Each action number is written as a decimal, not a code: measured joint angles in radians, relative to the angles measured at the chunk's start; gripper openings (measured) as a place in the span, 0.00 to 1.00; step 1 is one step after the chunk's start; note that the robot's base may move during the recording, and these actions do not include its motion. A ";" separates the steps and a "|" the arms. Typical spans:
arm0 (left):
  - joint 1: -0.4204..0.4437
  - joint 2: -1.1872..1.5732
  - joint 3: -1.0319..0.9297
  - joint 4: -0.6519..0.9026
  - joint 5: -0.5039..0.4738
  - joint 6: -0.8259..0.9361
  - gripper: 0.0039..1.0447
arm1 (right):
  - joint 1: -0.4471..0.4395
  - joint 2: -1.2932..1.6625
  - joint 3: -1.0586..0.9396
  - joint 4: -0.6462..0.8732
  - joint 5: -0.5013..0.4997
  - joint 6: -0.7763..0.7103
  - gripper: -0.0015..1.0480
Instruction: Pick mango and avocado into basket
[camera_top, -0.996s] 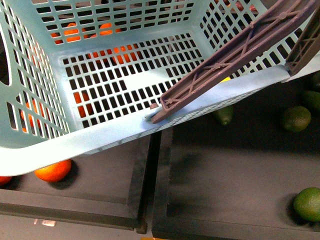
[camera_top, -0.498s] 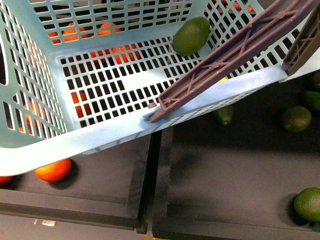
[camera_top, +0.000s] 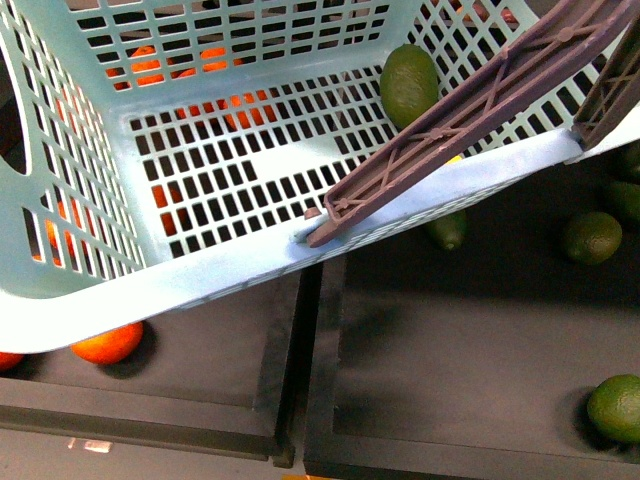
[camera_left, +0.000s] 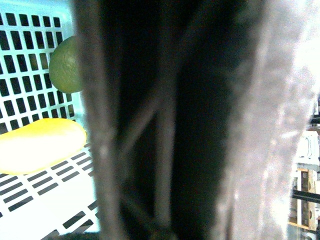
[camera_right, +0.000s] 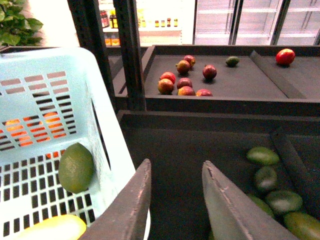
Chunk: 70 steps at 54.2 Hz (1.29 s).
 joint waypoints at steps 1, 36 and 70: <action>0.000 0.000 0.000 0.000 0.000 0.000 0.12 | -0.001 -0.006 -0.007 0.000 0.000 0.000 0.28; 0.002 0.000 0.000 0.000 -0.001 0.004 0.12 | -0.086 -0.381 -0.248 -0.133 -0.081 -0.012 0.02; 0.002 0.000 0.000 0.000 0.001 0.004 0.12 | -0.086 -0.703 -0.302 -0.377 -0.084 -0.012 0.02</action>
